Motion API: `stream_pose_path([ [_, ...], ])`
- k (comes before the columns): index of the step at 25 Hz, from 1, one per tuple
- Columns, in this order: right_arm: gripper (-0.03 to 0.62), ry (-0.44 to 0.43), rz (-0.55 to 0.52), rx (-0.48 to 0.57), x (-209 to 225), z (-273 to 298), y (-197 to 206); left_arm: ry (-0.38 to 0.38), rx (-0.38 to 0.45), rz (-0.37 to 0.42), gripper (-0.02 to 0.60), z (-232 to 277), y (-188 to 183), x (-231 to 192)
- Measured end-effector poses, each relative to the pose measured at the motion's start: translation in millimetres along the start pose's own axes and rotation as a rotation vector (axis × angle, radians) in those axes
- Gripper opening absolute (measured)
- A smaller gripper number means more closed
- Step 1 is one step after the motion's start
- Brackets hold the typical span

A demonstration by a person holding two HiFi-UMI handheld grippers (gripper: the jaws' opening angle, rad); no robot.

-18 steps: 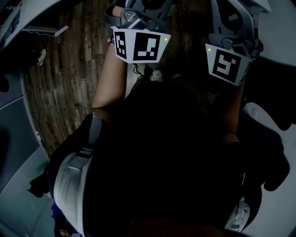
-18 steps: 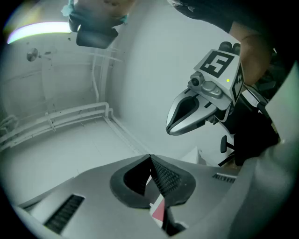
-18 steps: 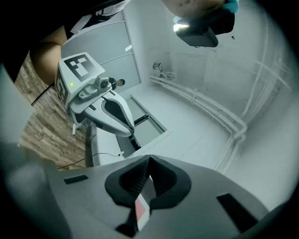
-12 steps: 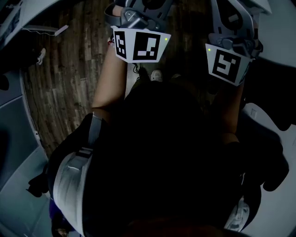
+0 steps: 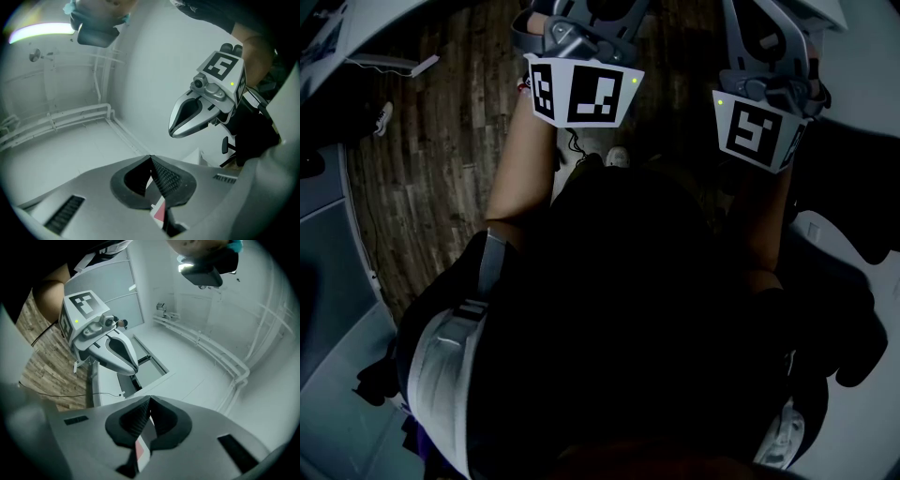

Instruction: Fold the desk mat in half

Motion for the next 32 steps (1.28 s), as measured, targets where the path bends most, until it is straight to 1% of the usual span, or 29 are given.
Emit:
stream_pose_path([
  [3, 0.029, -0.002, -0.024, -0.015, -3, 0, 2, 0.001, 0.004, 0.001, 0.012, 0, 0, 0],
  [10, 0.031, -0.002, -0.033, -0.030, -5, -1, 5, 0.026, 0.018, 0.020, 0.012, 4, -1, 3],
  [18, 0.031, 0.004, -0.046, -0.012, -1, 8, 16, 0.044, 0.037, 0.043, 0.012, 21, 2, 7],
  [21, 0.031, -0.001, -0.049, -0.005, -2, 15, 28, 0.037, 0.034, 0.049, 0.012, 33, 10, 9],
  [25, 0.031, 0.001, -0.037, -0.008, 1, 27, 52, 0.051, 0.030, 0.054, 0.012, 55, 21, 18],
  [28, 0.031, 0.005, -0.023, -0.008, 6, 44, 71, 0.058, 0.024, 0.057, 0.012, 77, 33, 20],
  [32, 0.031, -0.014, -0.005, 0.002, 16, 69, 100, 0.061, -0.005, 0.063, 0.012, 112, 52, 17],
])
Point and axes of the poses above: the fingertips, and each gripper's own axes: z forward along the fingers, x to its right, y out of its underside, the point moved 2 cm from there along -z, backward along the fingers
